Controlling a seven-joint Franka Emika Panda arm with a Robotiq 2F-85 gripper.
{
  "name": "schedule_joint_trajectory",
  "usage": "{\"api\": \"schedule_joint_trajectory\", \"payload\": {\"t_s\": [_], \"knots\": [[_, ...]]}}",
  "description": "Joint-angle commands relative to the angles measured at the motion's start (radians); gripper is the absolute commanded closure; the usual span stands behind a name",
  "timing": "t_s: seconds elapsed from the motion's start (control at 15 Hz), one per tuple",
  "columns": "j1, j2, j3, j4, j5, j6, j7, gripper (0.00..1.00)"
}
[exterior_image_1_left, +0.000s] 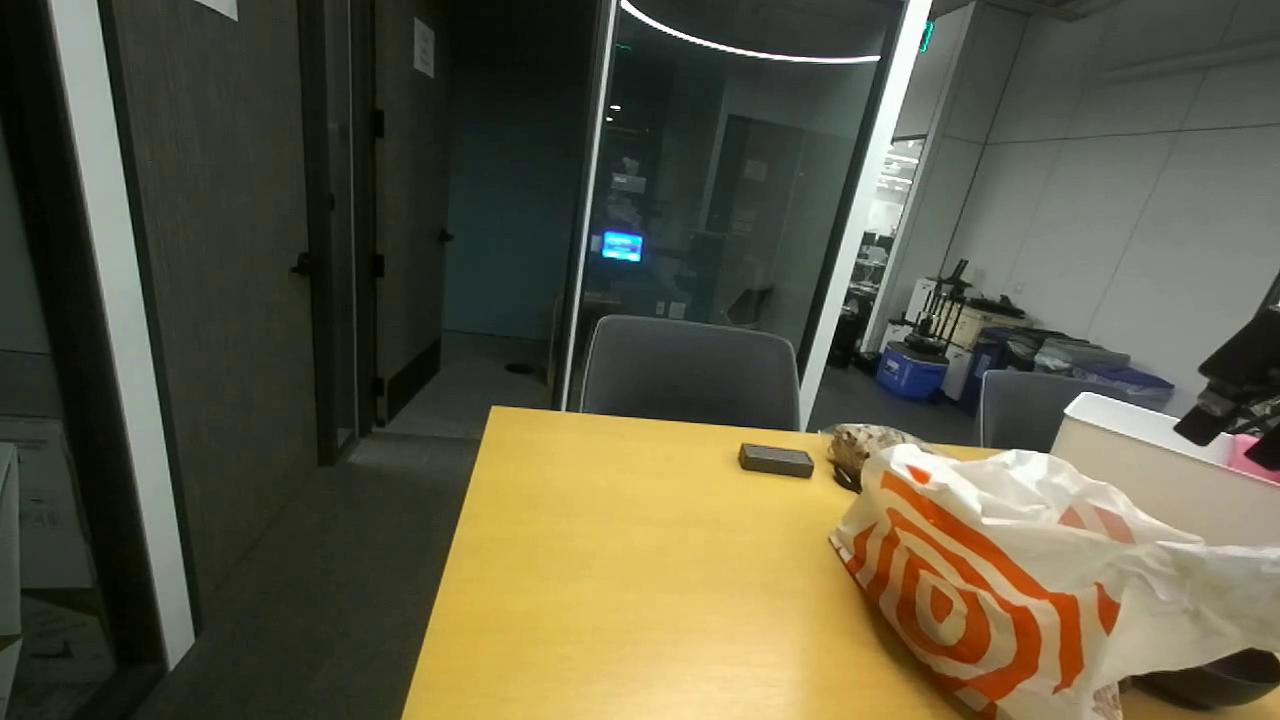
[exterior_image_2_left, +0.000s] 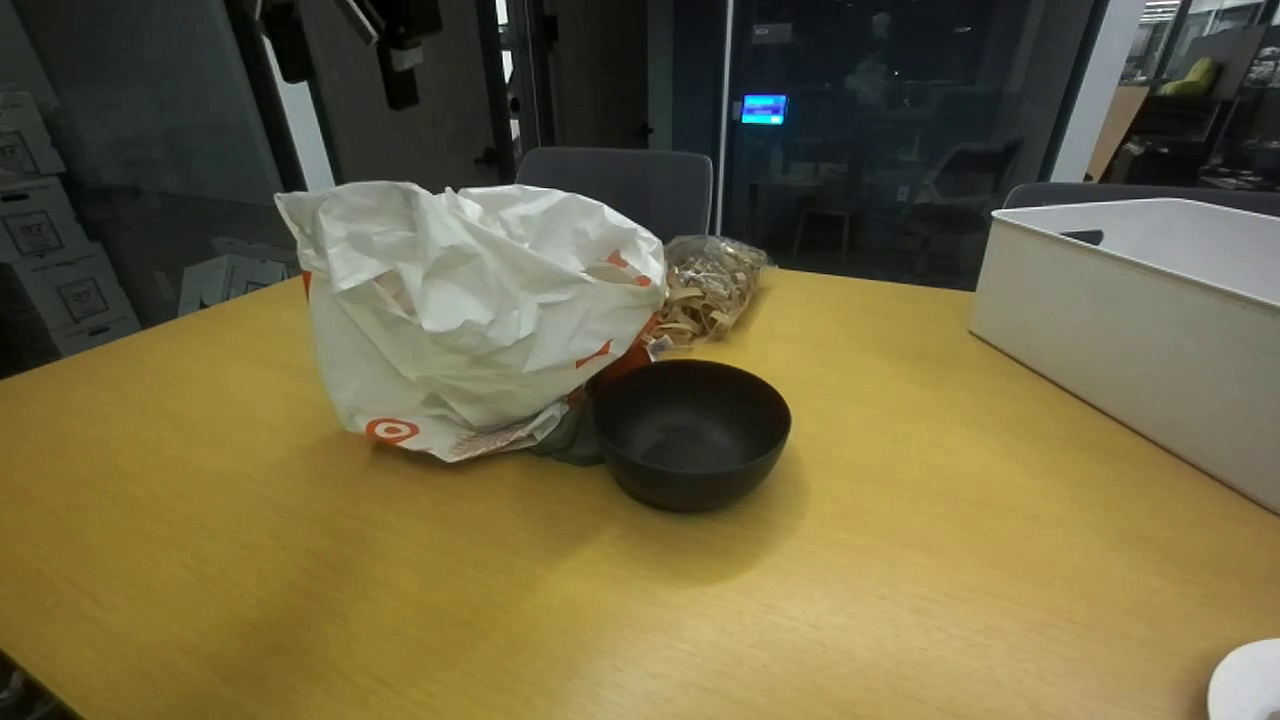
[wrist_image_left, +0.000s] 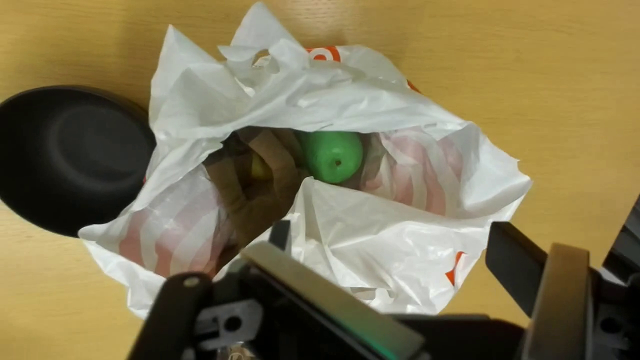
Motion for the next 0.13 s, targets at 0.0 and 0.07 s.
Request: {"api": "schedule_joint_trajectory", "payload": {"t_s": [0.0, 0.07], "knots": [[0.001, 0.002, -0.001, 0.0, -0.001, -0.002, 0.001, 0.0], [0.001, 0.003, -0.002, -0.001, -0.001, -0.002, 0.0, 0.0]]}}
